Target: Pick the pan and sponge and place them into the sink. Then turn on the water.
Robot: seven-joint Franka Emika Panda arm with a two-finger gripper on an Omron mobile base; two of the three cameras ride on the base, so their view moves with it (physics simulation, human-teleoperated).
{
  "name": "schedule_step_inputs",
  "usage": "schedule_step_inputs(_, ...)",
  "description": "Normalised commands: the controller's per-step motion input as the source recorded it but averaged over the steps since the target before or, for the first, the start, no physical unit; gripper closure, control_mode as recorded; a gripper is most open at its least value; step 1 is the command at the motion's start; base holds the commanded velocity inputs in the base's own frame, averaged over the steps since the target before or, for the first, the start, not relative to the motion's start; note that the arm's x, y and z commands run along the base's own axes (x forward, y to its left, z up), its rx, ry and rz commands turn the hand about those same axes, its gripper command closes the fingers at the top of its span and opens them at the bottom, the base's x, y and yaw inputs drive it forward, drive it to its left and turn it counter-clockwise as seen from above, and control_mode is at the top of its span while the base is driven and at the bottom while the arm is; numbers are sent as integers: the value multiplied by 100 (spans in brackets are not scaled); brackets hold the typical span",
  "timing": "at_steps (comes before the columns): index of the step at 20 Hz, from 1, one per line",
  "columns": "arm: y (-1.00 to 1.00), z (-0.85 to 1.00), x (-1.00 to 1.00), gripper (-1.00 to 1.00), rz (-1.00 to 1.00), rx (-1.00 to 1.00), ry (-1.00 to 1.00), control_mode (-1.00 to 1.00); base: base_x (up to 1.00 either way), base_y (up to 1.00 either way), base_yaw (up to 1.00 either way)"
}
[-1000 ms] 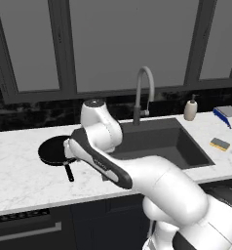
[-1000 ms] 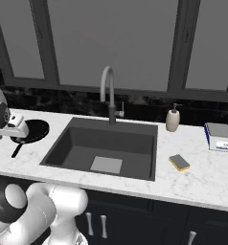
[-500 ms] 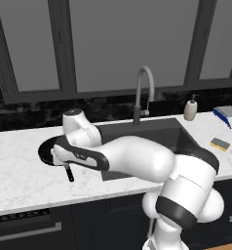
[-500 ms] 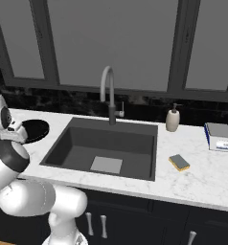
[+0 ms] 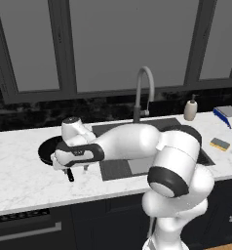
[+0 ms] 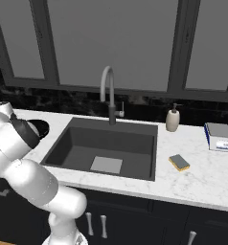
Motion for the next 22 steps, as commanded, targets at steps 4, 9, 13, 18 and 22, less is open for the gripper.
schedule_step_inputs(4,38,-32,13,-100,0,0,0,-100,0,0,0)
schedule_step_inputs(9,18,-29,21,-100,0,0,0,-100,0,0,0)
schedule_step_inputs(13,0,-28,21,-100,0,0,0,-100,0,0,0)
schedule_step_inputs(18,0,-18,25,-100,0,0,0,-100,0,0,0)
schedule_step_inputs(22,0,-5,9,100,0,0,0,-100,0,0,0)
